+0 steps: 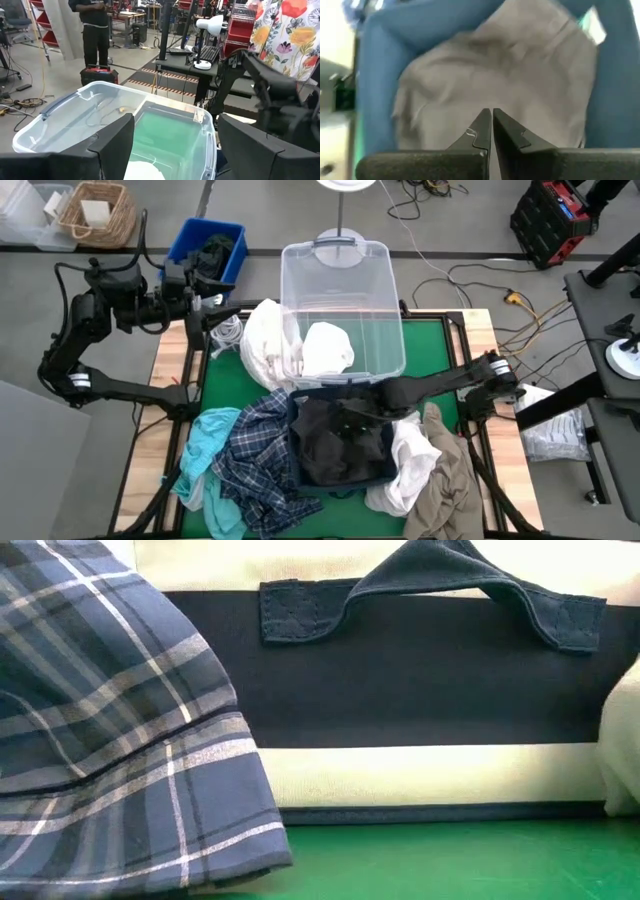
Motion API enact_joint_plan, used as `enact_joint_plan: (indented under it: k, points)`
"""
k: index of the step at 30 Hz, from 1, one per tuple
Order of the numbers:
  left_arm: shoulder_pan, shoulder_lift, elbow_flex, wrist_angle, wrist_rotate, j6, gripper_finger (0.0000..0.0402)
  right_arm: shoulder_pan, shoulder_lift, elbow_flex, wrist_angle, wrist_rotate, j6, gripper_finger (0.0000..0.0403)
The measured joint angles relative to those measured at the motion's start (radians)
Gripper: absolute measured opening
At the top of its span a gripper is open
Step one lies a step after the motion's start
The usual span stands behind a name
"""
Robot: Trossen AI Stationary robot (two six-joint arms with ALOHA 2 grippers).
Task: Sort clothes
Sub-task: Put the gray shorts into the blue laundry organizer
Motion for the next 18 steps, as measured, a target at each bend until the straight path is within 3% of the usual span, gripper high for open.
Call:
enact_joint_plan:
  k: [6, 11, 18]
  points:
    - [0.000, -0.002, 0.000, -0.002, 0.000, 0.017, 0.0262, 0.088, -0.030, -0.016, -0.094, 0.014, 0.062, 0.0009]
    - [0.000, -0.004, 0.000, -0.002, 0.000, 0.018, 0.0262, 0.143, 0.021, -0.029, -0.137, 0.115, 0.160, 0.0009]
    - [0.000, -0.003, 0.000, -0.002, 0.000, 0.019, 0.0262, 0.166, 0.095, -0.146, -0.015, 0.155, 0.172, 0.0009]
